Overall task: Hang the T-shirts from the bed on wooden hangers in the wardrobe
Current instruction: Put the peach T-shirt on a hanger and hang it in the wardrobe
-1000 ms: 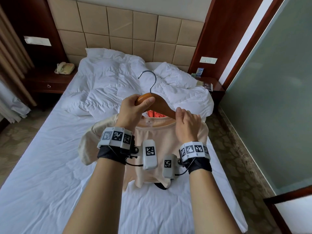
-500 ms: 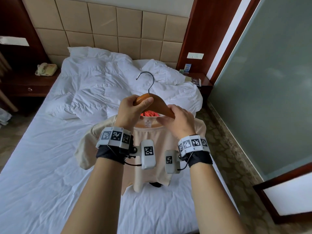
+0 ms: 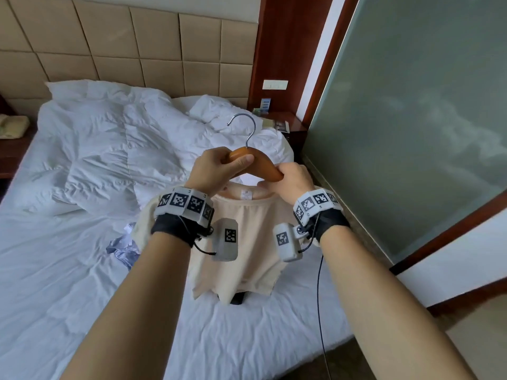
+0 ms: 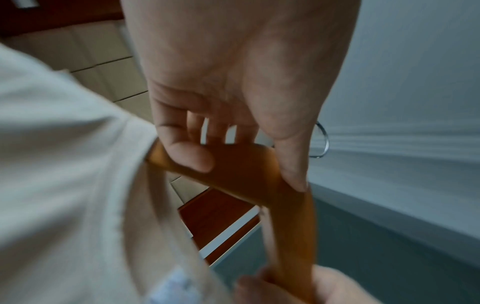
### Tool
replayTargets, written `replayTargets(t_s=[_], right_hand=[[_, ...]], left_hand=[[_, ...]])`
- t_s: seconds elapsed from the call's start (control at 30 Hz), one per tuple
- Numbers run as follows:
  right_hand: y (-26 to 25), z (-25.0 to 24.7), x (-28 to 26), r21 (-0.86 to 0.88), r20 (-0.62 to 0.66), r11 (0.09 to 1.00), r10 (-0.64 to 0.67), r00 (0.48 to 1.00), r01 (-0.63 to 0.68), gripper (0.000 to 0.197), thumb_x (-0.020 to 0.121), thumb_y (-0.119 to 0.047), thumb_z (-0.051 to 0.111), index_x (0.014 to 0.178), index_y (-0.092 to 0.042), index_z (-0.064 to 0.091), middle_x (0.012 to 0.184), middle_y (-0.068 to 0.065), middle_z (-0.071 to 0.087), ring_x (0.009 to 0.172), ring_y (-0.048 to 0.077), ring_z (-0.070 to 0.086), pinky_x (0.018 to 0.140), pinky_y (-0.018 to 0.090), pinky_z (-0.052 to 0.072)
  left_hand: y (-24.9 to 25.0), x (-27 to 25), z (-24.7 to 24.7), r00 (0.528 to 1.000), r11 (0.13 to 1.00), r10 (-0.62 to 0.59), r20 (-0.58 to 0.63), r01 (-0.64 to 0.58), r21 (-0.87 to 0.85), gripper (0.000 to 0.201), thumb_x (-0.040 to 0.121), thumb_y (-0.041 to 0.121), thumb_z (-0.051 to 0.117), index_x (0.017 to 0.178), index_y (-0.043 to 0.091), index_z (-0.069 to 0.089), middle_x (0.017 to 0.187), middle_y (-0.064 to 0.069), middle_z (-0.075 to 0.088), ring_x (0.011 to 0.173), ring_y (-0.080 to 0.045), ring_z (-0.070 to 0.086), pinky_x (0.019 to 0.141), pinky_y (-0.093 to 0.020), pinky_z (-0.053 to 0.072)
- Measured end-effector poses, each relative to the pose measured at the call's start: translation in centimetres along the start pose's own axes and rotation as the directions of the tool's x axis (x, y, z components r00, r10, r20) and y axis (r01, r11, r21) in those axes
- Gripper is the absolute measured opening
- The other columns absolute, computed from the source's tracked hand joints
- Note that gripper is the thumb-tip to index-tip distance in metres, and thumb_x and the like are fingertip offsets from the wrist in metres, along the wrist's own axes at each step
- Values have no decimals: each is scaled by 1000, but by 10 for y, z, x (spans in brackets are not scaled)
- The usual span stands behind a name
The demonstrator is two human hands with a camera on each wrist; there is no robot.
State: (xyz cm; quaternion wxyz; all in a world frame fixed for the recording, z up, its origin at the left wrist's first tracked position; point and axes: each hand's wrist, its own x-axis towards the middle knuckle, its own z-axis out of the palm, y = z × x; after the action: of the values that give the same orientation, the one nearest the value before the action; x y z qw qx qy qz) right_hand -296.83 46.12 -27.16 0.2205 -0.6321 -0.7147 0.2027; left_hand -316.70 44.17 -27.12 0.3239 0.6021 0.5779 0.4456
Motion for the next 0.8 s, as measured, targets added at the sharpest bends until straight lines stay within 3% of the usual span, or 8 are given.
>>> replayTargets(t_s=[0.1, 0.17, 0.23, 0.3, 0.37, 0.5, 0.7, 0.8], right_hand=[[12, -20, -2, 18, -42, 999, 29, 999, -29, 22, 75, -42, 80, 75, -24, 67, 72, -5, 65, 72, 20, 63, 61, 27, 45], [22, -37, -4, 56, -68, 998, 43, 997, -39, 23, 74, -40, 81, 72, -21, 67, 71, -3, 66, 70, 21, 63, 56, 26, 41], [31, -55, -8, 98, -86, 995, 45, 995, -37, 26, 72, -39, 84, 72, -19, 69, 70, -2, 66, 65, 17, 60, 54, 26, 40], [40, -73, -13, 113, -107, 993, 46, 993, -33, 27, 71, -40, 83, 70, -18, 67, 67, -3, 64, 60, 15, 57, 53, 25, 40], [49, -90, -20, 121, -143, 992, 47, 989, -30, 28, 73, -40, 83, 67, -19, 65, 65, -4, 63, 58, 14, 56, 53, 25, 40], [72, -127, -38, 103, -238, 994, 59, 969, -36, 35, 76, -38, 81, 57, -21, 57, 58, -5, 58, 57, 18, 53, 51, 25, 39], [119, -191, -72, -74, -281, 992, 73, 957, -97, 46, 76, -48, 77, 51, -18, 52, 59, 2, 58, 57, 26, 54, 53, 30, 42], [148, -226, -97, -121, -331, 980, 108, 937, -156, 46, 79, -48, 73, 55, -14, 53, 60, 4, 56, 57, 29, 49, 48, 26, 33]], left_hand=[[14, 6, 3, 998, 955, 54, -29, -43, 293, 49, 71, 70, 71, 84, 23, 63, 88, 5, 65, 92, -19, 60, 78, -41, 50], [27, 9, 7, 998, 878, 58, -20, -42, 477, 50, 69, 71, 71, 96, 30, 64, 102, 5, 61, 109, -23, 50, 92, -43, 45], [41, 11, 15, 999, 794, 18, 45, -41, 607, 51, 70, 75, 66, 100, 34, 61, 107, 4, 60, 114, -24, 47, 98, -44, 37], [57, 11, 26, 996, 773, -2, 91, -56, 632, 44, 75, 74, 62, 93, 34, 56, 101, 5, 62, 105, -22, 51, 94, -42, 32], [73, 12, 40, 994, 792, 15, 108, -78, 606, 36, 81, 65, 63, 84, 30, 54, 91, 4, 61, 93, -23, 55, 89, -39, 35], [109, 9, 73, 980, 821, 110, 166, -183, 540, 38, 83, 49, 69, 64, 26, 46, 75, -1, 56, 82, -27, 58, 69, -33, 39], [164, -12, 129, 958, 773, 247, 144, -285, 567, 41, 78, 52, 75, 58, 28, 49, 61, 8, 48, 66, -17, 50, 53, -27, 28], [193, -26, 166, 939, 747, 307, 156, -339, 572, 28, 76, 54, 75, 72, 27, 66, 67, 8, 54, 73, -19, 55, 54, -25, 32]])
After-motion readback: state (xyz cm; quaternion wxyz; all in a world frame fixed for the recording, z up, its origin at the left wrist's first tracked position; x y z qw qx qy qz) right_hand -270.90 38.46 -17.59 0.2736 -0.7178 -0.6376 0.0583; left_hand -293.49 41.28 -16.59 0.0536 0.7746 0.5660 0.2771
